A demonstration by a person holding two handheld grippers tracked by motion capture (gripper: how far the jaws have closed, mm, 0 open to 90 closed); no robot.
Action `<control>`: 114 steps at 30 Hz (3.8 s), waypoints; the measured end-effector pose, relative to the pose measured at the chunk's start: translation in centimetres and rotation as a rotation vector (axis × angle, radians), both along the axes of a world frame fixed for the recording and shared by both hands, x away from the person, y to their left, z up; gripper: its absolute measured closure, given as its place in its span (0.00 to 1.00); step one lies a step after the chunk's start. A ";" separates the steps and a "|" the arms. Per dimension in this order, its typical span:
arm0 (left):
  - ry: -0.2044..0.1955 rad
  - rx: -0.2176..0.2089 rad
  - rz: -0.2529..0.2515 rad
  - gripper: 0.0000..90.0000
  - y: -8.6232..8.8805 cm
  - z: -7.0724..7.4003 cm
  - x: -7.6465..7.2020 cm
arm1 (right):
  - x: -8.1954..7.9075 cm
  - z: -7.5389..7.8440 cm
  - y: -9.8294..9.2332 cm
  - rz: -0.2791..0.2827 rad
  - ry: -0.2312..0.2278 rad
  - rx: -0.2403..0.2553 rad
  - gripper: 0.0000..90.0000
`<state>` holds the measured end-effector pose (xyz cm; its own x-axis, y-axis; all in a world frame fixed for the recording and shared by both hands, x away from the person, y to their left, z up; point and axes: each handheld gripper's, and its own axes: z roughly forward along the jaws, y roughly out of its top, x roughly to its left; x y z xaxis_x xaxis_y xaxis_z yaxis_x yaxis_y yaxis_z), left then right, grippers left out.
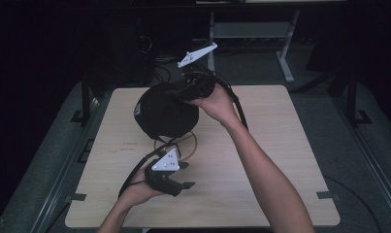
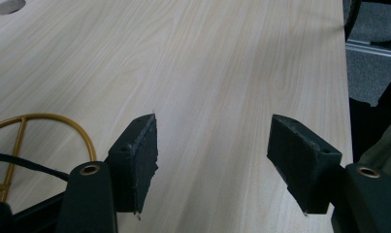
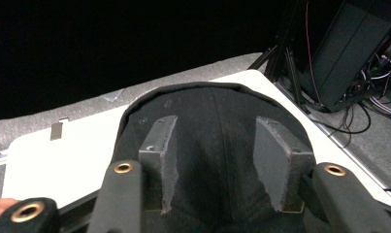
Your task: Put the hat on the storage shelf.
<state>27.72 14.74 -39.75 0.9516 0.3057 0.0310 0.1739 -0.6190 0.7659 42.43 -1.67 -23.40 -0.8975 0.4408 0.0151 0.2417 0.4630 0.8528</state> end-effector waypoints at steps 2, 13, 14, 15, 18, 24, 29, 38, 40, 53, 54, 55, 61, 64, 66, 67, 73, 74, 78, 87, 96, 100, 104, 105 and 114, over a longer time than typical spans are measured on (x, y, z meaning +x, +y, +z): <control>0.001 -0.004 0.007 0.39 0.1 -0.1 0.0 | 0.0 -0.1 -0.3 0.002 0.010 0.006 0.53; -0.002 -0.002 0.018 0.38 0.4 -0.3 0.2 | -0.4 -0.9 -2.6 0.014 0.026 0.030 0.44; 0.001 -0.003 0.022 0.38 0.4 -0.3 0.2 | -0.5 -0.9 -2.8 0.010 0.039 0.033 0.44; 0.001 -0.004 0.023 0.38 0.5 -0.3 0.2 | -0.5 -1.0 -3.1 0.006 0.043 0.035 0.43; 0.001 -0.002 0.023 0.38 0.5 -0.4 0.3 | -0.5 -1.2 -3.7 -0.001 0.046 0.044 0.43; 0.003 0.003 0.020 0.38 0.4 -0.5 0.2 | -0.6 -2.0 -5.6 -0.032 0.077 0.071 0.39; 0.000 0.002 0.017 0.38 0.2 -0.5 0.2 | -0.8 -2.5 -7.0 -0.050 0.090 0.074 0.36; 0.005 -0.004 0.022 0.37 0.4 -0.5 0.2 | -0.8 -2.9 -8.5 -0.076 0.089 0.091 0.33; 0.005 -0.004 0.022 0.37 0.4 -0.5 0.2 | -0.9 -3.1 -8.7 -0.082 0.090 0.092 0.31; 0.003 0.000 0.019 0.36 0.3 -0.6 0.1 | -1.5 -3.6 -10.1 -0.089 0.089 0.070 0.27; 0.001 0.001 0.018 0.36 0.3 -0.6 0.1 | -1.5 -3.6 -10.1 -0.089 0.089 0.070 0.27; 0.002 0.000 0.018 0.36 0.3 -0.6 0.1 | -1.5 -3.7 -10.2 -0.092 0.090 0.068 0.26; -0.001 0.003 0.014 0.36 0.2 -0.6 0.1 | -1.6 -4.0 -10.6 -0.097 0.101 0.060 0.24; 0.000 0.000 0.013 0.36 0.3 -0.6 0.1 | -1.7 -4.2 -10.8 -0.098 0.096 0.062 0.24; 0.001 -0.001 0.015 0.36 0.3 -0.6 0.1 | -1.8 -4.3 -10.9 -0.103 0.102 0.057 0.23; 0.000 -0.001 0.014 0.36 0.3 -0.6 0.1 | -1.8 -4.4 -11.0 -0.106 0.101 0.056 0.22; -0.002 0.005 0.011 0.36 0.2 -0.6 0.1 | -2.0 -5.0 -11.7 -0.122 0.110 0.047 0.21; -0.002 0.003 0.011 0.36 0.2 -0.6 0.0 | -2.0 -5.1 -11.8 -0.123 0.109 0.048 0.21; -0.001 0.002 0.009 0.36 0.2 -0.6 0.0 | -2.3 -5.3 -12.3 -0.130 0.110 0.049 0.20; -0.002 0.009 0.004 0.36 0.1 -0.7 0.0 | -2.7 -6.1 -13.5 -0.145 0.117 0.045 0.20; 0.001 0.013 -0.002 0.36 -0.1 -0.8 -0.1 | -3.3 -7.2 -14.9 -0.167 0.127 0.048 0.19; -0.005 0.008 -0.001 0.36 -0.1 -0.8 -0.1 | -3.6 -7.8 -15.6 -0.182 0.132 0.046 0.19; -0.005 0.004 0.002 0.36 0.0 -0.8 -0.1 | -3.9 -8.3 -16.2 -0.190 0.132 0.046 0.19; -0.005 0.007 0.003 0.36 0.0 -0.8 -0.1 | -4.0 -8.4 -16.4 -0.193 0.132 0.043 0.19; -0.003 0.009 0.004 0.36 -0.2 -1.0 -0.1 | -5.1 -9.8 -17.7 -0.204 0.143 0.048 0.19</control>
